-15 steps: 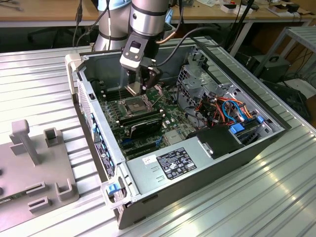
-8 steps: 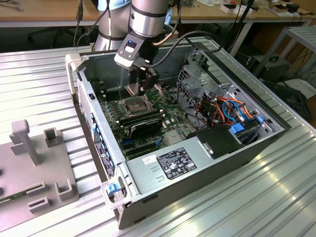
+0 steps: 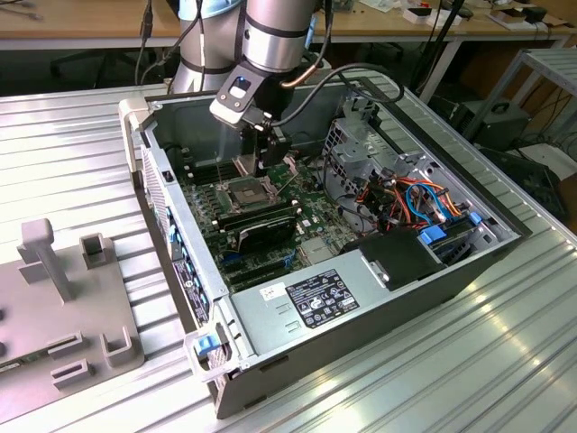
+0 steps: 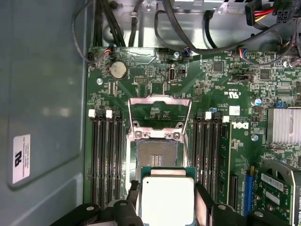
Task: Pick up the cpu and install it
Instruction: 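Place the cpu into insertion slot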
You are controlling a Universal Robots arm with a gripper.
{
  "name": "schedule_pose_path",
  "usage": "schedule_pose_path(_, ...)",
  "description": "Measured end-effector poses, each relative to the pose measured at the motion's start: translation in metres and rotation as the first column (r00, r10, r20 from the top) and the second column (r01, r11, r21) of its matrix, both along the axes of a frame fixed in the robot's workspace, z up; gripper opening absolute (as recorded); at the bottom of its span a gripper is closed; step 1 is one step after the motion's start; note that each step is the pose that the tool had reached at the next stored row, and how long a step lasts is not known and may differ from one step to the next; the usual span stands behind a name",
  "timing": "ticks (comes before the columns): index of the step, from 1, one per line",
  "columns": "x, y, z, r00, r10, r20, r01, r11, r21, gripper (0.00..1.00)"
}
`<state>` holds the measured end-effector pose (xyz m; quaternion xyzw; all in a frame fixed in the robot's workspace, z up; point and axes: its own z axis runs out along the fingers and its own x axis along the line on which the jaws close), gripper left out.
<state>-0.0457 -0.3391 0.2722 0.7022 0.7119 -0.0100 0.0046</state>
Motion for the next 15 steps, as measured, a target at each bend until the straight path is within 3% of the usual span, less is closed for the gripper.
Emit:
schedule_pose_path(5, 0.0002, 0.0001, -0.0008, 1.0000, -0.001, 0.0003, 0.001, 1.0000, 0.0006, 0.55)
schedule_pose_path(10, 0.0002, 0.0000, -0.0082, 0.9998, 0.000, 0.0182, 0.000, 1.0000, 0.0003, 0.55)
schedule_pose_path(15, 0.0001, 0.0000, -0.0163, 0.9998, -0.001, 0.0222, 0.000, 1.0000, 0.0003, 0.55)
